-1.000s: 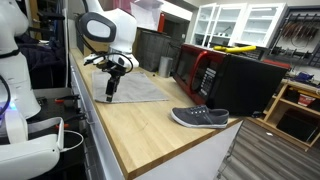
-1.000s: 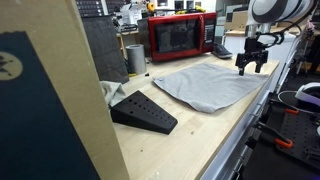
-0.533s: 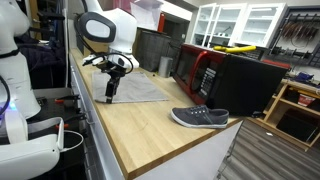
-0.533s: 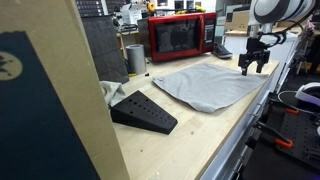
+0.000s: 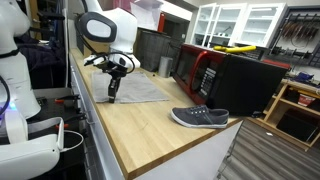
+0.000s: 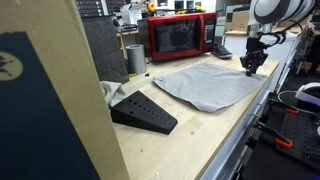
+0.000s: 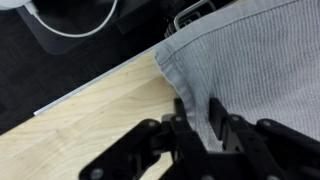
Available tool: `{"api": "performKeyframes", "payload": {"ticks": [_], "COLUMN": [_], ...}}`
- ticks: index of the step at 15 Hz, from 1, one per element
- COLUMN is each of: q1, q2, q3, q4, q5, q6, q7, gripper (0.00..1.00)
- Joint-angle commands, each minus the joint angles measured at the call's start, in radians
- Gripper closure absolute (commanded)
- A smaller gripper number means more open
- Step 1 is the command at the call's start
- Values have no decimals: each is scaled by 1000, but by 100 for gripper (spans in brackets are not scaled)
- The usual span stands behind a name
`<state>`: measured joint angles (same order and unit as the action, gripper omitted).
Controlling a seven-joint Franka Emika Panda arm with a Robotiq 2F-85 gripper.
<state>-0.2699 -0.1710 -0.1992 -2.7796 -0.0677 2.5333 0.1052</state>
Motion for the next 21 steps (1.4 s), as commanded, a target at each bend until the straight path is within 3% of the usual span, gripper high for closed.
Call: {"api": "performKeyframes", "payload": {"ticks": [1,7,8,14,21], "q1": [-5,-17,-25,-39,71], "q2": [9,-55,-103,-211,-332], "q3": [-3,15,21,134,250], "q4": [2,8,-32,8,1], "q5": [-19,-88,-123,-309,-228], "q6": [17,4,13,-55,-108], "q7": [7,52,69,209,207], "gripper": [99,99,99,99,99]}}
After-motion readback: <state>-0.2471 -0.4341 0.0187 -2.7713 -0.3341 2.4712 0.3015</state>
